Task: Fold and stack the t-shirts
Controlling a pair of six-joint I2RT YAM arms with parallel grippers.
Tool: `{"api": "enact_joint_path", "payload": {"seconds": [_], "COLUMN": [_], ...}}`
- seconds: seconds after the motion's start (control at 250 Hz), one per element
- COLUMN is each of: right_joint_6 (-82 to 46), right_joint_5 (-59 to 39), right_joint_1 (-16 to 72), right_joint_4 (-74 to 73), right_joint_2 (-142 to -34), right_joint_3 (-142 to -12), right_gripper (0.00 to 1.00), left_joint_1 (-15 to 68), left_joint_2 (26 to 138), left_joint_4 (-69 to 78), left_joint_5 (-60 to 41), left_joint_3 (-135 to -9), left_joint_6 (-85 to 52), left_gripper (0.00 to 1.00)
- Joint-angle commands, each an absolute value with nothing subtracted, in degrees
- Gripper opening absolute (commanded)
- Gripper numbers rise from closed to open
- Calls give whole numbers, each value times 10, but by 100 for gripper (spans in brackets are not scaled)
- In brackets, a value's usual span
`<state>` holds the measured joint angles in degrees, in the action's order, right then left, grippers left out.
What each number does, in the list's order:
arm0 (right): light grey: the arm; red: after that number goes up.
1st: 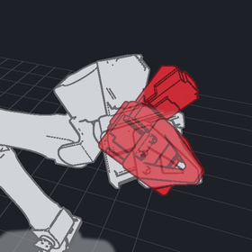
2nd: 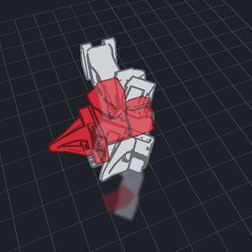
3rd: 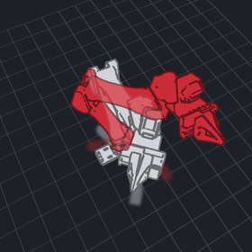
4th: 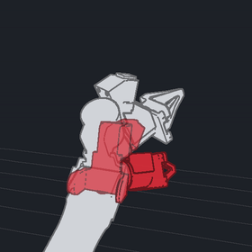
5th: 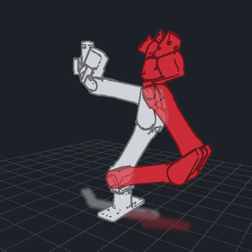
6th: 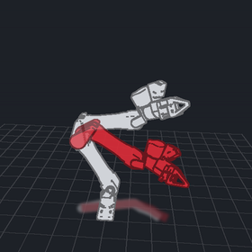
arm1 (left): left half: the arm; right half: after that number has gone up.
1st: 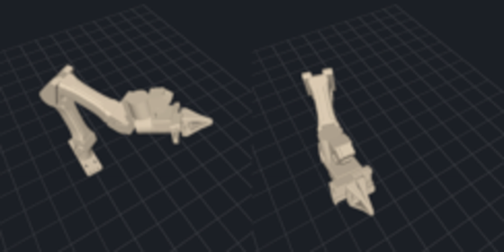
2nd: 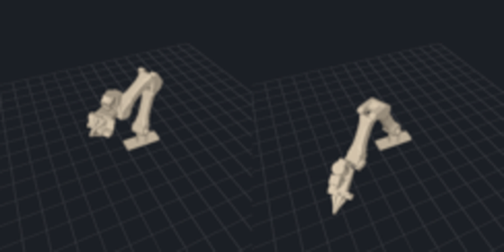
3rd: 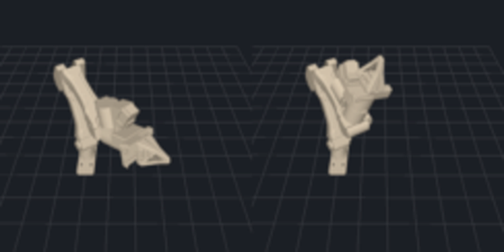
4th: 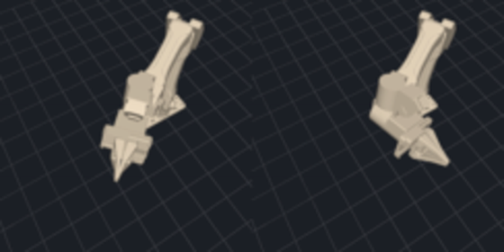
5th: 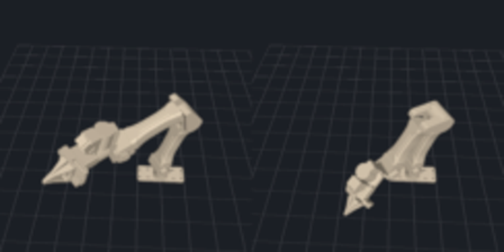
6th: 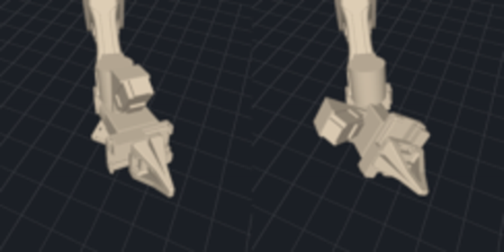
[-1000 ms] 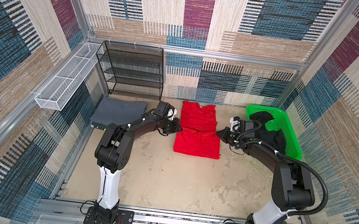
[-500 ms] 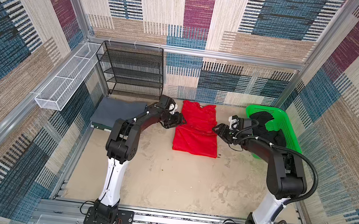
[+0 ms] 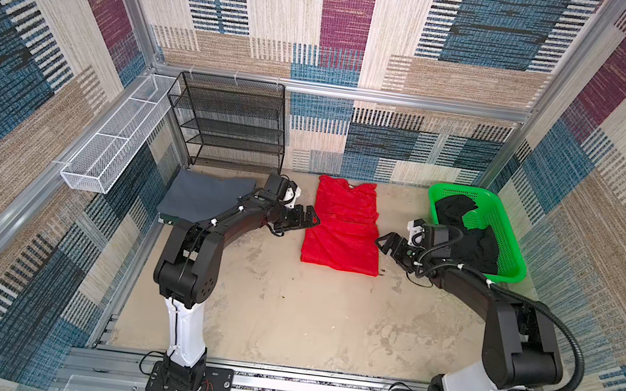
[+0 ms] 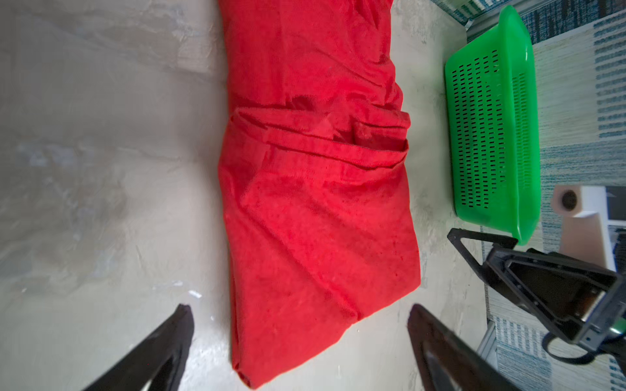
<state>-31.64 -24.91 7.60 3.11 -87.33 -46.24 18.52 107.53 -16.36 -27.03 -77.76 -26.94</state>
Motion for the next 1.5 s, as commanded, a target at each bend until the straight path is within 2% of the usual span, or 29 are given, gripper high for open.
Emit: {"api": "enact_joint_path", "payload": {"seconds": [0.0,0.208,0.42,0.976,1.236,1.496], "right_joint_6": [-335,-362,-395,-441,-461,-480], "right_joint_5": [-249,-280,-309,-352,-363,-369], "right_joint_1": [76,76,76,76,76,76], "right_joint_4": [1,-20,-62,-141,-179,-220], "right_joint_2": [-826,-767,-778,-844,-843,-868], "right_joint_3": [-413,-345,-308,-280,-249,-231], "right_gripper": [98,98,99,99,100,90], "left_joint_1": [185,185,185,192,193,202], "left_joint_2": [1032,976,958,972,996,1028], "left_joint_4": [-112,-24,48,59,64,83], "left_joint_5": [-263,-290,-307,-310,-313,-319], "left_joint_3": [-717,-592,-528,-495,-499,-505], "left_joint_6": [-273,-319,-355,-360,-366,-383], "left_gripper": [99,98,98,97,92,86]}}
